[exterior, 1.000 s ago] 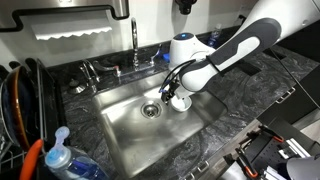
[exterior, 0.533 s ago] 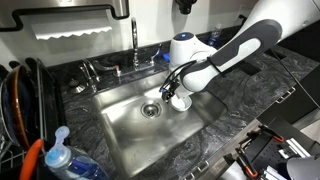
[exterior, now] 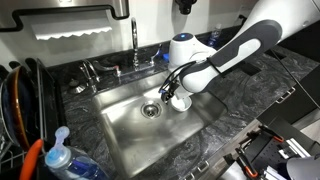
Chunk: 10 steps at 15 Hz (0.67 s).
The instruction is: Put the bowl in the sink over the drain, open and close the faucet, then move the bowl further to the left
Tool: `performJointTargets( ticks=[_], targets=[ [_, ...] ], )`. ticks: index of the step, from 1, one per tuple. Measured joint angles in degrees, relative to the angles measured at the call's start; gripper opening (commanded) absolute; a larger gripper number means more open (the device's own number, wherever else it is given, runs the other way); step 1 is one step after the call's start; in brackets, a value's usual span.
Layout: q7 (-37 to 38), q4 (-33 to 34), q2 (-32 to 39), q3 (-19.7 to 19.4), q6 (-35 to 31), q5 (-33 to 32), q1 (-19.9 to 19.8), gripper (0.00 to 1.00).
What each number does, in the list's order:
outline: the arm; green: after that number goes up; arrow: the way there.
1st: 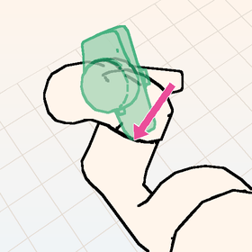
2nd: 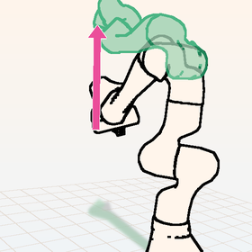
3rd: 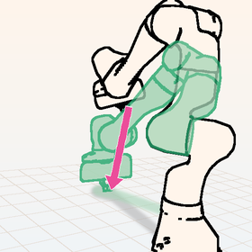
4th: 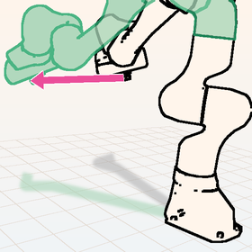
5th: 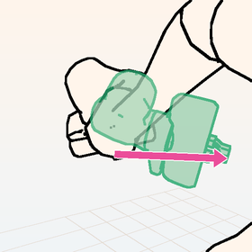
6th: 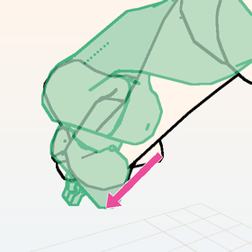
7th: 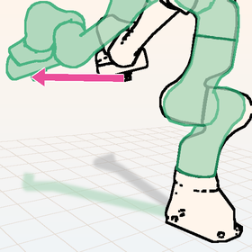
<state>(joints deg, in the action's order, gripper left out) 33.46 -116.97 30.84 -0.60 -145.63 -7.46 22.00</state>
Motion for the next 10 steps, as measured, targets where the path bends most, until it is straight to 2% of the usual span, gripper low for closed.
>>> performJointTargets(
  ticks=[10],
  targets=[
    [-0.03,-0.01,0.0,0.86,0.18,1.0,-0.24,1.0]
  ],
)
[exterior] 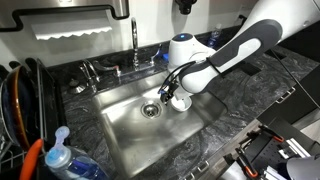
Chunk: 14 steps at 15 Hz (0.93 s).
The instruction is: Put the bowl in the sink over the drain, open and close the faucet, then move the bowl further to the left
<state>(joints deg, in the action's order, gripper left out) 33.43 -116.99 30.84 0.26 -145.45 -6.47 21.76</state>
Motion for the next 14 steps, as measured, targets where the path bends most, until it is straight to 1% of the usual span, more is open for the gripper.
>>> performJointTargets(
  ticks=[4,14],
  targets=[
    [-0.52,0.01,0.0,0.5,-1.34,0.48,-0.09,1.0],
    [-0.14,0.01,0.0,0.41,-1.33,1.22,-0.09,1.0]
  ],
)
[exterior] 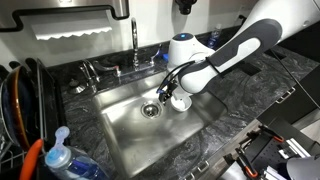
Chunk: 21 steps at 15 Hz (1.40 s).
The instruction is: Put the bowl in the sink over the drain, open and close the faucet, then move the bowl further to the left
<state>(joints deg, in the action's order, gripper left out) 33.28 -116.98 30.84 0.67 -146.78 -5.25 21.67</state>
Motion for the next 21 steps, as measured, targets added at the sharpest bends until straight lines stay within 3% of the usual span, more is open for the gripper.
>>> performJointTargets(
  ticks=[12,17,21],
  targets=[
    [0.19,0.39,-0.26,-0.05,0.27,0.79,-0.21,1.0],
    [-2.29,3.99,-6.38,-1.46,6.44,5.38,-6.98,1.0],
    [-9.45,6.98,-9.49,-1.3,13.32,7.44,-12.03,1.0]
  ],
)
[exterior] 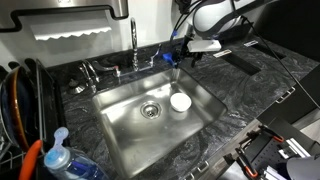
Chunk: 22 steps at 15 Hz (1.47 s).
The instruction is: Put the bowl in the sink over the drain, open and close the faucet, then move the bowl further to the left
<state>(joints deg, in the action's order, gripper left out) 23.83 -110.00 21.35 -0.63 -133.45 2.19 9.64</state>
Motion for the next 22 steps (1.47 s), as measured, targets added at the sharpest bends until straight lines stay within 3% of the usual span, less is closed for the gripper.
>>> performJointTargets(
  ticks=[6,11,15,22],
  targets=[
    [-6.52,0.3,2.26,3.75,3.02,2.27,-0.28,1.0],
    [-6.51,0.22,7.18,4.31,-4.26,2.26,0.08,1.0],
    [-5.27,0.11,11.23,4.31,-9.92,2.26,1.28,1.0],
    [1.69,0.25,14.18,1.55,-7.85,-0.44,5.29,1.0]
  ],
)
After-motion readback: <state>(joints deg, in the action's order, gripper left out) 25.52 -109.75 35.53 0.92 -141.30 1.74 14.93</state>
